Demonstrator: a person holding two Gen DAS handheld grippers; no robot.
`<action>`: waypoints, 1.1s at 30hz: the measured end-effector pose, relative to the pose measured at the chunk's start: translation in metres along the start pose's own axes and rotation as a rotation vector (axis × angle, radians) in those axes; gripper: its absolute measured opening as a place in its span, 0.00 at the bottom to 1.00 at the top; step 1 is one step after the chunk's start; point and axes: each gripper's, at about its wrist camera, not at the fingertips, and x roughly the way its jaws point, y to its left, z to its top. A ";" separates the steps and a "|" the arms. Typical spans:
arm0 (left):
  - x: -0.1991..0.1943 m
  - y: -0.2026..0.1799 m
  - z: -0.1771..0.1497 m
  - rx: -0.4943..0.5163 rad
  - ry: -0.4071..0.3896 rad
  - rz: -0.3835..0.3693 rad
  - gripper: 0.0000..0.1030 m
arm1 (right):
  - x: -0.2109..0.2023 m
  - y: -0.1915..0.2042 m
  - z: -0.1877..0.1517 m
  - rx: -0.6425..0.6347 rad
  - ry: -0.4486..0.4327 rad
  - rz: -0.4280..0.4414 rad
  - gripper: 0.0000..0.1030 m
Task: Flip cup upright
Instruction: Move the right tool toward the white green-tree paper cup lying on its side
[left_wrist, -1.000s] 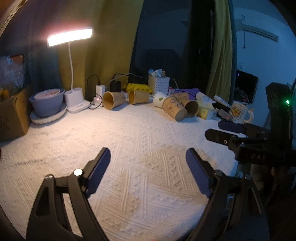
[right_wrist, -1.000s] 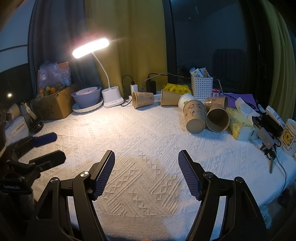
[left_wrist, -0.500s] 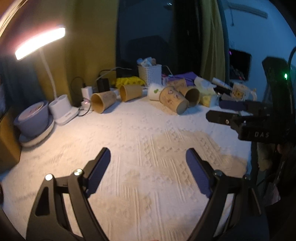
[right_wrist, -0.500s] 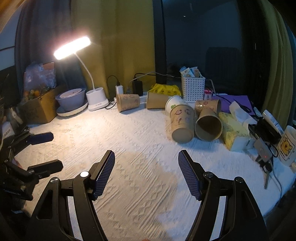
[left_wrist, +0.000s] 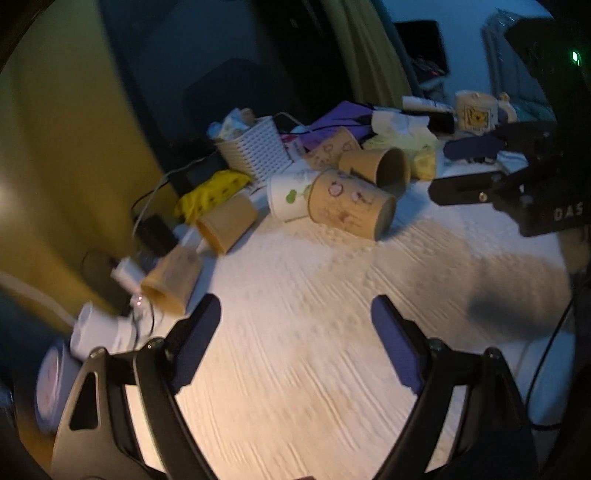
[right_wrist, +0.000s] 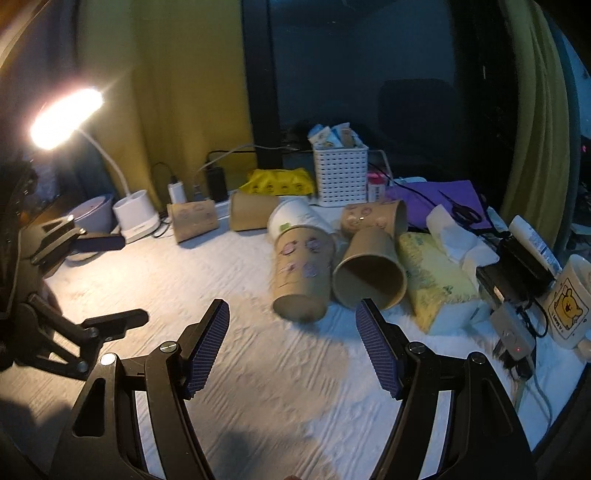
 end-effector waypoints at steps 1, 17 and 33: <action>0.008 0.004 0.005 0.022 0.002 -0.010 0.82 | 0.002 -0.003 0.003 0.000 0.000 -0.010 0.72; 0.129 0.044 0.073 0.311 0.065 -0.107 0.82 | 0.060 -0.059 0.046 0.113 0.085 -0.084 0.72; 0.181 0.002 0.111 0.651 0.055 -0.154 0.82 | 0.094 -0.088 0.066 0.158 0.075 -0.060 0.72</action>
